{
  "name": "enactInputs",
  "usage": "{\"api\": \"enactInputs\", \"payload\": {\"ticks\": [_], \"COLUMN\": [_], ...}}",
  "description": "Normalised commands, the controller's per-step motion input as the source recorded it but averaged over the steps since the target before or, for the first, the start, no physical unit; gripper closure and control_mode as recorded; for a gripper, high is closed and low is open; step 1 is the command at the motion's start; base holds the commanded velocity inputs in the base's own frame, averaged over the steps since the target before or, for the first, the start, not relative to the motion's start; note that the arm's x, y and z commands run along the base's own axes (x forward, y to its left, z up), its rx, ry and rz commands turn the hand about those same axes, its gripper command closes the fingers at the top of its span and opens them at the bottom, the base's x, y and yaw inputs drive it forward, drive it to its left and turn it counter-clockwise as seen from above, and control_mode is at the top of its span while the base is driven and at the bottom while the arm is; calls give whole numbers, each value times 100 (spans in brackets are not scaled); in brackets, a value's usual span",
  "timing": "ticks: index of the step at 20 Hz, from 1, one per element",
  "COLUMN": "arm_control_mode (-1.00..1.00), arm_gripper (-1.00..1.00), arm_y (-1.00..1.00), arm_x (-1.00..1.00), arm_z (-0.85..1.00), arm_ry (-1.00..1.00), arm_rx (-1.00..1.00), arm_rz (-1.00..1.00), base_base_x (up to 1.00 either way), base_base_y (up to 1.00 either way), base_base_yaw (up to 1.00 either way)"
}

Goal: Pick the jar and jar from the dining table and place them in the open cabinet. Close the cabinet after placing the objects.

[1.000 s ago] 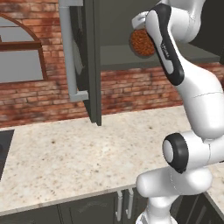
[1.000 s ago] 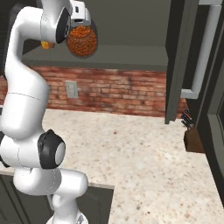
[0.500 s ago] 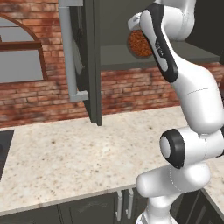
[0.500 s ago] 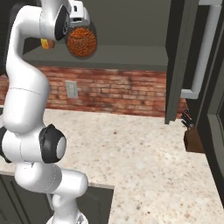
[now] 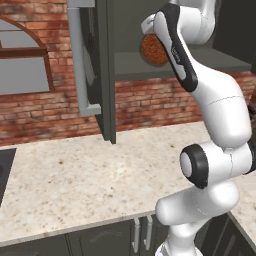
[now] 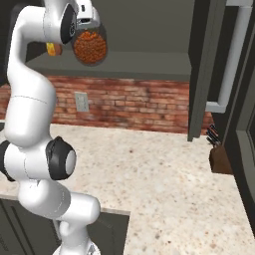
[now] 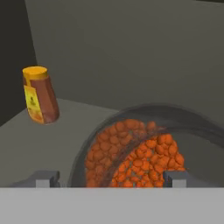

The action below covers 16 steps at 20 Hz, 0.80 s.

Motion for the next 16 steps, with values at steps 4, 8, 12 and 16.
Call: {"api": "enactInputs", "payload": {"ticks": [4,8,12,16], "arm_control_mode": [-100,-100,-100,-100], "arm_gripper": [-100,-100,-100,-100], "arm_y": [8,9,18,25], "arm_x": [28,26,34,51], "arm_z": [-35,-36,-36,-36], "arm_ry": [-21,-26,-25,-14], "arm_rx": [0,0,0,0], "arm_rz": [0,0,0,0], "base_base_x": [0,0,0,0], "base_base_y": [0,0,0,0], "base_base_yaw": [0,0,0,0]}}
